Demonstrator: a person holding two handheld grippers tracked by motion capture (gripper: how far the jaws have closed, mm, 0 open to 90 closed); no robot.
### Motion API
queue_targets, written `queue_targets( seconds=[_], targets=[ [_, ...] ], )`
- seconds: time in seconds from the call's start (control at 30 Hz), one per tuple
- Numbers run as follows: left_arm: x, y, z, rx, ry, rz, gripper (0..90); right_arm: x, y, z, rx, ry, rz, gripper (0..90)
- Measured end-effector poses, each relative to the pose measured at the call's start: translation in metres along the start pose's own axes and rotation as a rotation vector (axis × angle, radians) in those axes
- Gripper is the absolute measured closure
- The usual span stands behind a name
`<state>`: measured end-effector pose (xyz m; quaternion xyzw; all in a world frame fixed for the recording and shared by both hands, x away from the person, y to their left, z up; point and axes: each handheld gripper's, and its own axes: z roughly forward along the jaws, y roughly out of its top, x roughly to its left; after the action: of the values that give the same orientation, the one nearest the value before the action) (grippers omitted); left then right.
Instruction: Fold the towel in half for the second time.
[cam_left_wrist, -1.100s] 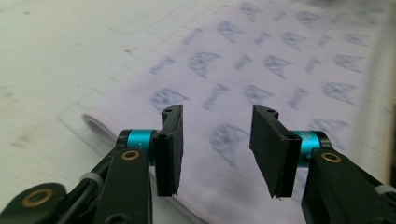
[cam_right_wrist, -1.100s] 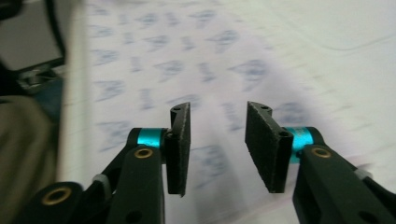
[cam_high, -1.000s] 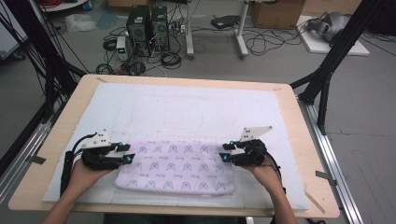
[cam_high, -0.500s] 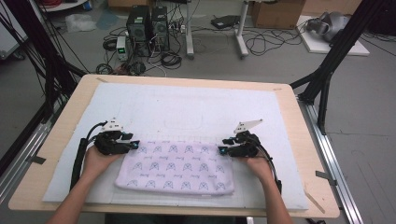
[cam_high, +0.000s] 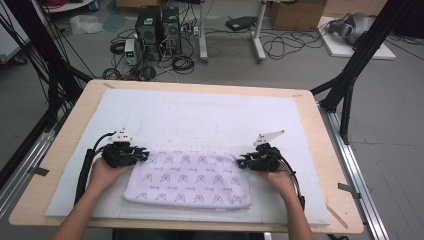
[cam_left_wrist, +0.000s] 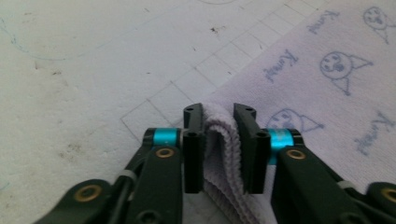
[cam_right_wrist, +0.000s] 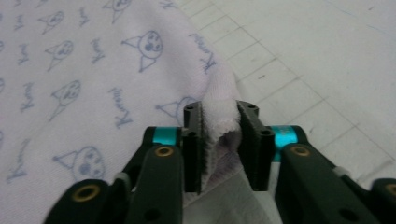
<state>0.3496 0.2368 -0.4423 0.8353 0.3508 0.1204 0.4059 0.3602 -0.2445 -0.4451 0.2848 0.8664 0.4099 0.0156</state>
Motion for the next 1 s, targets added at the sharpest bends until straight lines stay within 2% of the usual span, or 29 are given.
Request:
queue_targets(
  seconds=[0.13, 0.2, 0.33, 0.4, 0.53, 0.6, 0.77, 0.8, 0.83, 0.87, 0.9, 0.93, 1.0],
  targets=[
    [-0.004, 0.002, -0.005, -0.01, 0.028, 0.022, 81.4, 0.005, 0.004, -0.001, 0.013, -0.02, -0.021, 78.6],
    [-0.007, 0.004, -0.009, -0.032, 0.045, 0.026, 81.8, 0.007, 0.007, -0.005, -0.011, -0.031, -0.041, 79.8],
    [-0.012, 0.017, -0.016, -0.075, 0.084, 0.037, 82.0, 0.005, 0.018, -0.018, -0.068, -0.035, -0.041, 80.0],
    [-0.01, 0.025, -0.017, -0.101, 0.105, 0.035, 82.0, 0.002, 0.026, -0.02, -0.069, -0.066, -0.055, 80.0],
    [0.0, 0.042, -0.014, -0.131, 0.147, 0.01, 82.0, -0.008, 0.045, -0.024, -0.073, -0.115, -0.063, 80.1],
    [0.008, 0.052, -0.013, -0.137, 0.164, 0.002, 82.0, -0.018, 0.055, -0.025, -0.085, -0.129, -0.05, 80.2],
    [0.031, 0.087, -0.006, -0.168, 0.223, 0.004, 82.1, -0.042, 0.082, -0.023, -0.094, -0.176, -0.04, 80.2],
    [0.036, 0.094, -0.002, -0.166, 0.233, 0.01, 81.7, -0.048, 0.088, -0.021, -0.096, -0.185, -0.041, 78.9],
    [0.042, 0.099, 0.002, -0.149, 0.236, 0.005, 79.4, -0.052, 0.092, -0.019, -0.103, -0.21, -0.05, 71.7],
    [0.047, 0.102, 0.005, -0.134, 0.255, -0.008, 71.4, -0.057, 0.096, -0.016, -0.106, -0.245, -0.033, 61.5],
    [0.05, 0.103, 0.007, -0.125, 0.273, -0.031, 64.5, -0.062, 0.098, -0.014, -0.118, -0.269, -0.01, 57.7],
    [0.054, 0.102, 0.007, -0.126, 0.27, -0.042, 61.6, -0.065, 0.096, -0.013, -0.138, -0.28, 0.007, 55.8],
    [0.055, 0.097, 0.005, -0.114, 0.24, -0.058, 56.9, -0.069, 0.092, -0.009, -0.134, -0.243, 0.047, 49.6]
  ],
)
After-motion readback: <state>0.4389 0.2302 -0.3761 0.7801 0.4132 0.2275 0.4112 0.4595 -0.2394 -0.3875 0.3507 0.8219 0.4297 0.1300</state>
